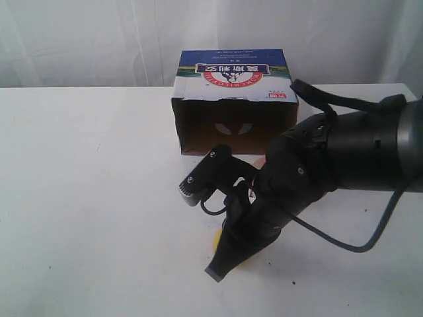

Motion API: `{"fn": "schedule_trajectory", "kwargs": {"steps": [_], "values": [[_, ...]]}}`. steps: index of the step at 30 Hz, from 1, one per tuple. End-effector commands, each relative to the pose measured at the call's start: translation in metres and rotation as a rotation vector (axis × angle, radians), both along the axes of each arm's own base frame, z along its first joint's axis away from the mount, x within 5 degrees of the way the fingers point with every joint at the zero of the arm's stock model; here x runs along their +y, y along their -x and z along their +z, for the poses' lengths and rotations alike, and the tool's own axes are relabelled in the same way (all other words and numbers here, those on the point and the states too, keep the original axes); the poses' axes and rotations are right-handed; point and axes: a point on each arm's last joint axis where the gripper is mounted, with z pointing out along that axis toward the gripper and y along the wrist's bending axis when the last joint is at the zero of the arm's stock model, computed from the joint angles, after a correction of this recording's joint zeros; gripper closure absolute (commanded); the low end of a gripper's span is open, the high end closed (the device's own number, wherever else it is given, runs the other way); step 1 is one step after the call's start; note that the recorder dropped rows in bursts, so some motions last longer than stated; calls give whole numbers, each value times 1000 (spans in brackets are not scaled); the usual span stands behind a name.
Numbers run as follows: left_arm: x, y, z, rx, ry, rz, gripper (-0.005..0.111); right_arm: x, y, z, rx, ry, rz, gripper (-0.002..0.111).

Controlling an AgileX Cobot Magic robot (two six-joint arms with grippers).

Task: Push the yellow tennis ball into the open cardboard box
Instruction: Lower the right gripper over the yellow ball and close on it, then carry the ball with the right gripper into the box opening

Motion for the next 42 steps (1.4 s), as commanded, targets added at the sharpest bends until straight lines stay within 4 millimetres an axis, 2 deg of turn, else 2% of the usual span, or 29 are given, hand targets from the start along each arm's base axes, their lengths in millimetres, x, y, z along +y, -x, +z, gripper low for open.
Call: {"fn": "schedule_trajectory", "kwargs": {"steps": [1, 8, 13, 16, 21, 28, 42], "values": [[0, 1, -3, 15, -9, -5, 107, 1, -9, 2, -64, -1, 19, 108], [0, 1, -3, 15, -9, -5, 107, 11, -25, 28, -155, -12, 30, 108], [0, 1, -3, 15, -9, -5, 107, 9, -24, 40, -166, -14, 28, 108], [0, 1, -3, 15, -9, -5, 107, 6, -24, 41, -159, 10, 22, 108], [0, 1, -3, 15, -9, -5, 107, 1, -41, 22, -173, 47, 14, 108], [0, 1, -3, 15, -9, -5, 107, 4, -67, -25, -143, 58, -16, 108], [0, 1, -3, 15, -9, -5, 107, 5, -66, -30, -109, 79, -33, 108]]}}
